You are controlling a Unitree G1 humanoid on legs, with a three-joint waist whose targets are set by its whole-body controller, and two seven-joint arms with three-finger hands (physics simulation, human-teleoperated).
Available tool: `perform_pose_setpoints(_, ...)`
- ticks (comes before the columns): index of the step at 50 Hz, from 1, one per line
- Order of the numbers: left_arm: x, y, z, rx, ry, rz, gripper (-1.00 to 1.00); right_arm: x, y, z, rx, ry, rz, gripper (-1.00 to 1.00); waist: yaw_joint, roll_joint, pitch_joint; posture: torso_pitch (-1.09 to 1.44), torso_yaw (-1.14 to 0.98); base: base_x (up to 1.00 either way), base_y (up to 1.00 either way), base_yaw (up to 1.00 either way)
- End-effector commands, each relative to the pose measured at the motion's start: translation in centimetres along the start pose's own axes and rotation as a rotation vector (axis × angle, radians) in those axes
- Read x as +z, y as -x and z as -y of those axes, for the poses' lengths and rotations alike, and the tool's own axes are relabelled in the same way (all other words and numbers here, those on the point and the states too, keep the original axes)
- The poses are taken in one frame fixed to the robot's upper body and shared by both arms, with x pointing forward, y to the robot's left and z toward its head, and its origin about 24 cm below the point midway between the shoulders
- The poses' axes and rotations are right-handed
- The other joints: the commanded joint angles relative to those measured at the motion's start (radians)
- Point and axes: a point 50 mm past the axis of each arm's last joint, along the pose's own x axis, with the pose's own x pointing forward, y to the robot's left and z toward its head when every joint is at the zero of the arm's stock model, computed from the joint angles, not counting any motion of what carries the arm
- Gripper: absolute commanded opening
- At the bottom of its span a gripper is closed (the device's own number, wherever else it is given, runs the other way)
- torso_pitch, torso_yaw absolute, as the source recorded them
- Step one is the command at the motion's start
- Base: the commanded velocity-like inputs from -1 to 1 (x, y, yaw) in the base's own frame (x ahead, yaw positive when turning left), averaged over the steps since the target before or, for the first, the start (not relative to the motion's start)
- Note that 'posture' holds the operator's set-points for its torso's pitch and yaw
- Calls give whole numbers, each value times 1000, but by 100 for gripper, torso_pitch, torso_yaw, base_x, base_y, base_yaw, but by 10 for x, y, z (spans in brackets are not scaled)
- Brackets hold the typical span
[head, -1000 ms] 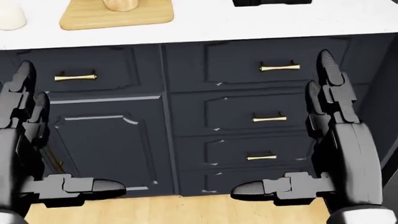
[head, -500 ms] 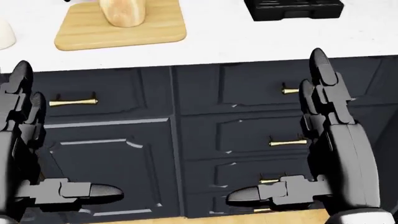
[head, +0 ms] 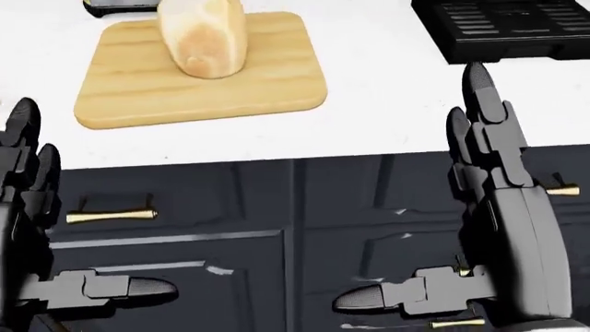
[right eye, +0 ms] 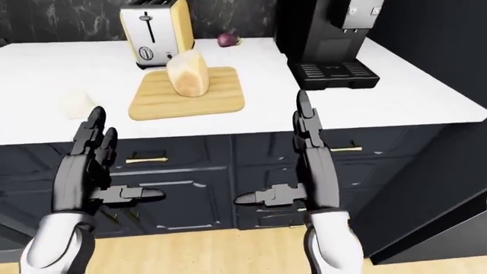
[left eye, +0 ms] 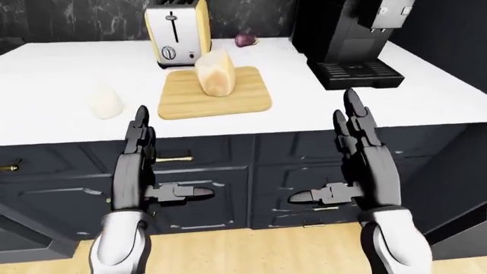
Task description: Pick up the wedge of cheese and place it on the slice of bread to prepare a simple cheese on bread dish.
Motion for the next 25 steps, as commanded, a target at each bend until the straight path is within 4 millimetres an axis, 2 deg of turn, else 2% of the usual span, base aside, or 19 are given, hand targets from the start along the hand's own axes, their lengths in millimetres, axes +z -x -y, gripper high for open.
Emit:
perform_pose_setpoints(1,20,3,-4,20,-20,119,100,16,1,-1,4,1,91,100,-2,-12,-30,0,0,16,52,0)
perform_pose_setpoints(3,20,5,-3,17,-20,120,100,14,1,-2,5,8,86,100,-17,-3,-42,0,0,17,52,0)
perform_pose_setpoints(5,21,5,-4,21,-20,122,100,14,2,-1,5,9,87,100,-23,1,-42,0,0,16,53,0)
perform_pose_setpoints(9,23,7,-5,23,-25,128,100,15,2,-2,13,4,89,100,-34,37,-38,0,0,16,53,0)
perform_pose_setpoints(12,21,6,-5,23,-25,125,100,15,1,-2,13,5,86,100,-36,84,-44,0,0,17,53,0)
perform_pose_setpoints(13,22,7,-5,21,-25,127,100,17,2,-2,14,5,89,100,-36,111,-50,0,0,17,52,0)
perform_pose_setpoints(14,23,8,-5,21,-25,129,100,19,2,-3,18,2,94,100,-34,156,-64,0,0,17,52,0)
perform_pose_setpoints(15,23,8,-5,22,-26,130,100,19,2,-3,19,1,94,100,-37,163,-75,0,0,17,52,0)
perform_pose_setpoints(16,22,8,-5,21,-27,129,100,19,2,-3,21,0,93,100,-26,129,-48,0,0,18,51,0)
perform_pose_setpoints(17,21,7,-5,23,-27,127,100,18,1,-4,21,2,90,100,-25,126,-36,0,0,17,41,0)
perform_pose_setpoints(18,21,7,-5,24,-28,127,100,17,1,-4,27,-4,87,100,-20,117,-42,0,0,19,21,0)
perform_pose_setpoints(20,22,7,-6,24,-29,126,100,17,0,-5,28,-6,83,100,-16,122,-50,0,0,19,7,0)
perform_pose_setpoints(22,24,9,-6,24,-29,132,100,19,1,-5,25,-8,92,100,-9,125,-42,0,0,12,0,0)
perform_pose_setpoints(24,25,9,-7,26,-30,133,100,20,1,-6,39,-61,87,100,-11,105,-59,0,0,0,0,0)
perform_pose_setpoints(25,25,10,-6,25,-32,134,100,22,2,-5,43,-76,92,100,-7,97,-58,0,0,0,0,0)
